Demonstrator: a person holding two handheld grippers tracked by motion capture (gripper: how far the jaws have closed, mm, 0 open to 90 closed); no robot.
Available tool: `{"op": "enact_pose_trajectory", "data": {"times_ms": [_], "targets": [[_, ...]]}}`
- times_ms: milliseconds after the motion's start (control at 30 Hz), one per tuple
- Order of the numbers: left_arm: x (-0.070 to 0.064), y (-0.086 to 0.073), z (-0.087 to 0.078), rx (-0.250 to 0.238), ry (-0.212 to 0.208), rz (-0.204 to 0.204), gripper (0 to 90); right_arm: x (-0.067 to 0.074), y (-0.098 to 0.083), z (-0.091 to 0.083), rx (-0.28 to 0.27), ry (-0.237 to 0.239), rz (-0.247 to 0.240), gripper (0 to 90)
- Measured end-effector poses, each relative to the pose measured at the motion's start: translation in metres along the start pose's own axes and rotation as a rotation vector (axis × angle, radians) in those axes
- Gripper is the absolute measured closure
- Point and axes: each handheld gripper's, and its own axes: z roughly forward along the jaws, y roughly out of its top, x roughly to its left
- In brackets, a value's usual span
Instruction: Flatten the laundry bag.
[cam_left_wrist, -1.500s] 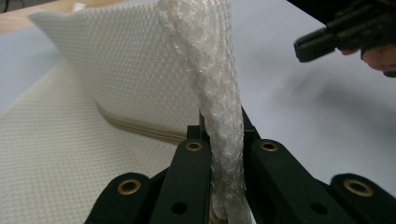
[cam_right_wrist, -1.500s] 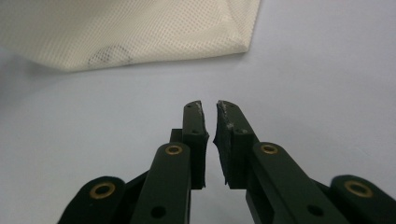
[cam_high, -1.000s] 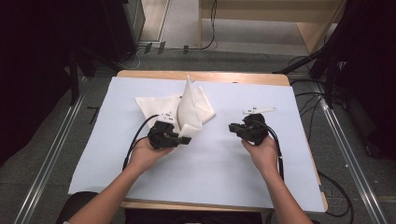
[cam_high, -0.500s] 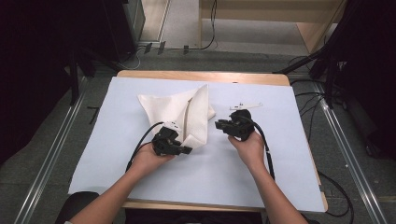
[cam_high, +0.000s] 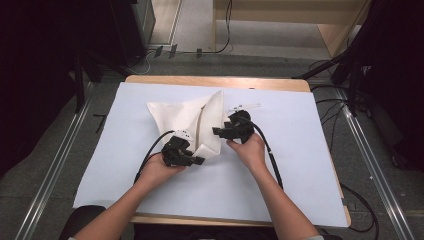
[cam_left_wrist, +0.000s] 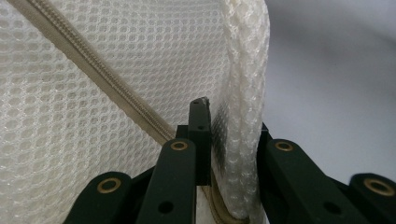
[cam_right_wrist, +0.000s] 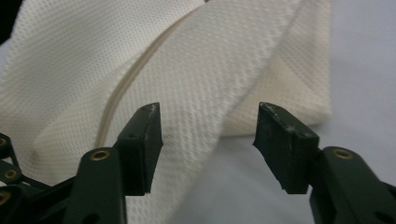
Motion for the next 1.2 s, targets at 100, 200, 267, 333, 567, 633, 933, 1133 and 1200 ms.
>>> {"op": "enact_pose_trajectory", "data": {"times_ms": [100, 200, 267, 333, 567, 633, 933, 1133, 1200], "targets": [[0.000, 0.000, -0.002, -0.006, -0.003, 0.002, 80.4, 0.004, 0.002, 0.007, 0.010, 0.020, 0.005, 53.0], [0.001, 0.000, -0.004, -0.013, -0.004, 0.000, 80.0, 0.010, 0.006, 0.010, 0.038, 0.022, -0.025, 77.0], [0.002, 0.000, -0.009, -0.024, -0.009, -0.007, 77.0, 0.015, 0.009, 0.007, 0.031, 0.010, -0.063, 85.3], [0.004, 0.001, -0.016, -0.051, -0.024, -0.027, 70.7, 0.017, 0.011, 0.004, 0.029, 0.016, -0.077, 86.7], [0.011, 0.005, -0.053, -0.121, -0.024, -0.045, 56.3, 0.019, 0.013, -0.007, 0.051, 0.006, -0.110, 87.5], [0.014, 0.003, -0.063, -0.135, -0.035, -0.061, 53.7, 0.020, 0.013, -0.008, 0.056, 0.004, -0.118, 87.5], [0.037, -0.010, -0.105, -0.231, -0.015, -0.130, 49.5, 0.020, 0.012, -0.012, 0.065, 0.007, -0.130, 87.5], [0.053, -0.014, -0.107, -0.227, 0.075, -0.177, 50.3, 0.016, 0.009, -0.018, 0.066, 0.010, -0.119, 87.5], [0.061, -0.013, -0.101, -0.207, 0.097, -0.187, 52.1, 0.016, 0.008, -0.021, 0.064, 0.015, -0.113, 87.5]]}}
